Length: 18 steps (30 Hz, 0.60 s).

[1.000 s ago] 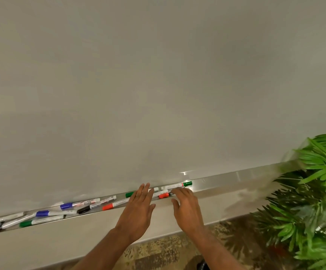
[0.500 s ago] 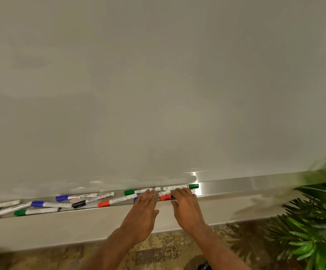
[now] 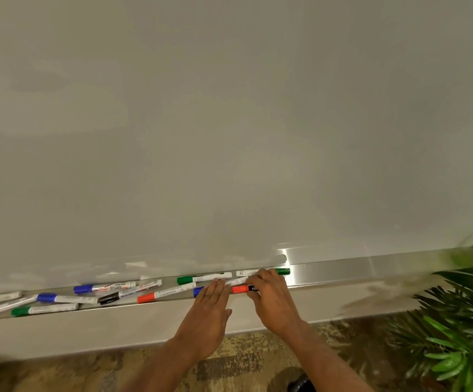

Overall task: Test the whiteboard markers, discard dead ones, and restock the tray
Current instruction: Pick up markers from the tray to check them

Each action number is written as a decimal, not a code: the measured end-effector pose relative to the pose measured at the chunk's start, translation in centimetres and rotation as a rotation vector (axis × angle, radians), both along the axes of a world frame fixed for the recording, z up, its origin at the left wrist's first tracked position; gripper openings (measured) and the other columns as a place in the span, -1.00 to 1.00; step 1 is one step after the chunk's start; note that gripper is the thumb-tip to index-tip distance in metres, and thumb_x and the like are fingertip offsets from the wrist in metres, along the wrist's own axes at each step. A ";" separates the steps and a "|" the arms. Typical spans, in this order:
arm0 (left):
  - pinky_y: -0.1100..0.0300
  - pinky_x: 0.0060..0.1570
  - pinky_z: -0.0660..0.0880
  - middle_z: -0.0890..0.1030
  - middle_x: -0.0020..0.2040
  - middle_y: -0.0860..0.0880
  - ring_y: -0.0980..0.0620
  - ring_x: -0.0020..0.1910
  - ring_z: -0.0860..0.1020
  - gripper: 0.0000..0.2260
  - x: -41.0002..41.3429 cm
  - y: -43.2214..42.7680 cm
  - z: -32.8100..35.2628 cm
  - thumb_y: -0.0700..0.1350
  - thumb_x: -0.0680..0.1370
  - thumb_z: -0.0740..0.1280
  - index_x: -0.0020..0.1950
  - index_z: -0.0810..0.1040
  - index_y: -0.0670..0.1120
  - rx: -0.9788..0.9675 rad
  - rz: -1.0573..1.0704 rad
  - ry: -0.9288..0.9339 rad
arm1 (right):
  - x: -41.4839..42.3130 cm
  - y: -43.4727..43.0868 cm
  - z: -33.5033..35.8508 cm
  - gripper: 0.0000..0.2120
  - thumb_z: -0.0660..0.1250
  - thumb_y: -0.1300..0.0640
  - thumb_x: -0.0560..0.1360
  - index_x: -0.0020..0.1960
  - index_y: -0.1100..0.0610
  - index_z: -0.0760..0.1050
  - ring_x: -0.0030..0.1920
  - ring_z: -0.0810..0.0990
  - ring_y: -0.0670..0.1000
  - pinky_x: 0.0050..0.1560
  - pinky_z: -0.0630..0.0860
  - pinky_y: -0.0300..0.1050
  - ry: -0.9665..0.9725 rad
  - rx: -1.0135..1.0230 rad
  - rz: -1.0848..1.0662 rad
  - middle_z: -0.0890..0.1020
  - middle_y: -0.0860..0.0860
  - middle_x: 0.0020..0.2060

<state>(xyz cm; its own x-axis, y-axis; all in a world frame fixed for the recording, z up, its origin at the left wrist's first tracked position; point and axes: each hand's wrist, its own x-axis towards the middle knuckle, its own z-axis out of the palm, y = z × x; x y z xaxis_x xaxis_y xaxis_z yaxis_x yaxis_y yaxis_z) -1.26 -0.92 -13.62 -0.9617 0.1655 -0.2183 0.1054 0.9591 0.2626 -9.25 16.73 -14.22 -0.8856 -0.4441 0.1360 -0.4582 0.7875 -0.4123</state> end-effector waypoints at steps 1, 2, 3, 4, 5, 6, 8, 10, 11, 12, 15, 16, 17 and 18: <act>0.16 0.30 0.31 0.61 0.34 -0.04 0.01 0.33 0.57 -0.43 0.0 0.1 -0.1 0.06 0.71 -0.14 0.32 0.63 -0.06 -0.014 0.001 0.054 | 0.0 0.0 0.0 -0.82 0.44 0.11 0.51 0.11 -0.01 0.63 0.08 0.51 -0.01 0.09 0.49 -0.07 0.009 0.005 0.007 0.61 -0.09 0.03; 0.17 0.31 0.30 0.60 0.36 -0.03 0.02 0.34 0.56 -0.40 0.1 0.2 0.2 0.06 0.72 -0.19 0.34 0.62 -0.05 0.000 0.024 0.088 | 0.0 0.0 -0.1 -0.82 0.45 0.10 0.50 0.11 -0.01 0.63 0.09 0.51 -0.01 0.09 0.48 -0.07 0.022 0.005 0.010 0.61 -0.09 0.03; 0.16 0.36 0.24 0.53 0.42 -0.03 0.02 0.41 0.50 -0.45 0.2 0.2 0.8 0.06 0.73 -0.15 0.40 0.56 -0.06 0.024 0.050 0.118 | 0.0 0.0 -0.1 -0.82 0.44 0.09 0.51 0.11 -0.01 0.63 0.09 0.51 -0.02 0.09 0.47 -0.08 0.036 -0.002 0.010 0.61 -0.09 0.04; 0.16 0.44 0.15 0.39 0.52 -0.01 0.03 0.50 0.38 -0.55 0.2 0.1 1.3 0.04 0.73 -0.05 0.49 0.46 -0.05 0.049 0.073 0.170 | 0.1 0.0 0.0 -0.83 0.42 0.09 0.52 0.11 -0.01 0.62 0.10 0.51 -0.02 0.10 0.46 -0.08 0.049 -0.017 0.005 0.61 -0.09 0.04; 0.18 0.50 0.04 0.22 0.57 0.05 0.08 0.57 0.22 -0.59 -0.1 0.1 1.6 0.02 0.74 0.04 0.57 0.32 -0.03 0.139 0.100 0.176 | 0.1 0.0 0.3 -0.83 0.41 0.09 0.54 0.12 -0.01 0.62 0.11 0.51 -0.03 0.12 0.45 -0.08 0.064 -0.044 -0.003 0.61 -0.09 0.05; 0.20 0.53 0.01 0.14 0.56 0.13 0.16 0.56 0.14 -0.57 -0.4 0.0 2.0 0.01 0.73 0.10 0.61 0.22 0.02 0.259 0.153 0.181 | 0.1 -0.1 0.7 -0.84 0.39 0.10 0.55 0.13 0.00 0.61 0.12 0.51 -0.03 0.12 0.46 -0.07 0.078 -0.079 -0.010 0.62 -0.09 0.05; 0.25 0.47 0.18 0.24 0.47 0.26 0.27 0.44 0.24 -0.58 -0.8 0.0 3.2 0.04 0.70 0.18 0.57 0.27 0.12 0.467 0.287 0.216 | 0.2 -0.6 2.0 -0.83 0.36 0.11 0.57 0.15 0.01 0.59 0.14 0.51 -0.03 0.12 0.46 -0.04 0.092 -0.166 -0.007 0.63 -0.10 0.04; 0.37 0.34 0.34 0.46 0.35 0.36 0.34 0.32 0.43 -0.71 -1.3 0.4 5.9 0.02 0.67 0.26 0.39 0.44 0.20 0.744 0.396 0.235 | 0.4 -1.3 3.8 -0.83 0.31 0.11 0.59 0.17 0.00 0.57 0.12 0.50 -0.05 0.11 0.46 -0.04 0.088 -0.262 -0.009 0.62 -0.10 0.04; 0.41 0.26 0.41 0.59 0.23 0.38 0.35 0.24 0.52 -0.78 -1.5 0.4 7.3 -0.03 0.67 0.29 0.28 0.52 0.21 0.886 0.436 0.223 | 0.6 -1.8 4.7 -0.82 0.29 0.11 0.60 0.18 0.00 0.56 0.11 0.49 -0.07 0.11 0.46 -0.04 0.080 -0.309 -0.012 0.62 -0.11 0.04; 0.43 0.18 0.46 0.66 0.12 0.35 0.33 0.17 0.59 -0.81 -1.7 0.4 8.5 -0.08 0.66 0.30 0.20 0.57 0.19 1.010 0.469 0.202 | 0.7 -2.2 5.6 -0.81 0.27 0.11 0.61 0.20 -0.01 0.56 0.11 0.49 -0.09 0.12 0.47 -0.05 0.060 -0.360 -0.011 0.61 -0.12 0.04; 0.29 0.13 0.55 0.72 0.08 0.14 0.17 0.13 0.65 -0.82 -1.7 -0.1 12.2 -0.09 0.66 0.31 0.21 0.65 0.04 1.223 0.568 0.151 | 1.5 -3.7 8.8 -0.75 0.26 0.12 0.64 0.29 -0.07 0.53 0.15 0.52 -0.12 0.18 0.50 -0.15 -0.044 -0.545 0.042 0.59 -0.17 0.09; 0.23 0.15 0.56 0.73 0.10 0.07 0.11 0.14 0.66 -0.81 -1.7 -0.4 13.2 -0.08 0.65 0.32 0.22 0.66 0.00 1.279 0.588 0.145 | 1.7 -4.2 10.0 -0.72 0.25 0.14 0.65 0.32 -0.08 0.52 0.18 0.54 -0.10 0.19 0.50 -0.17 -0.074 -0.597 0.064 0.60 -0.18 0.11; 0.18 0.18 0.56 0.73 0.10 0.00 0.05 0.15 0.66 -0.80 -1.6 -0.7 14.1 -0.09 0.65 0.31 0.22 0.67 -0.04 1.336 0.599 0.137 | 1.9 -4.7 11.2 -0.71 0.24 0.15 0.65 0.33 -0.08 0.51 0.20 0.56 -0.10 0.21 0.50 -0.19 -0.102 -0.643 0.079 0.61 -0.19 0.13; 0.15 0.20 0.55 0.73 0.10 -0.05 0.00 0.16 0.67 -0.79 -1.5 -1.0 15.1 -0.09 0.65 0.31 0.22 0.67 -0.08 1.384 0.602 0.130 | 2.2 -5.2 12.5 -0.70 0.24 0.17 0.65 0.34 -0.07 0.51 0.21 0.57 -0.09 0.22 0.50 -0.20 -0.121 -0.688 0.091 0.62 -0.20 0.15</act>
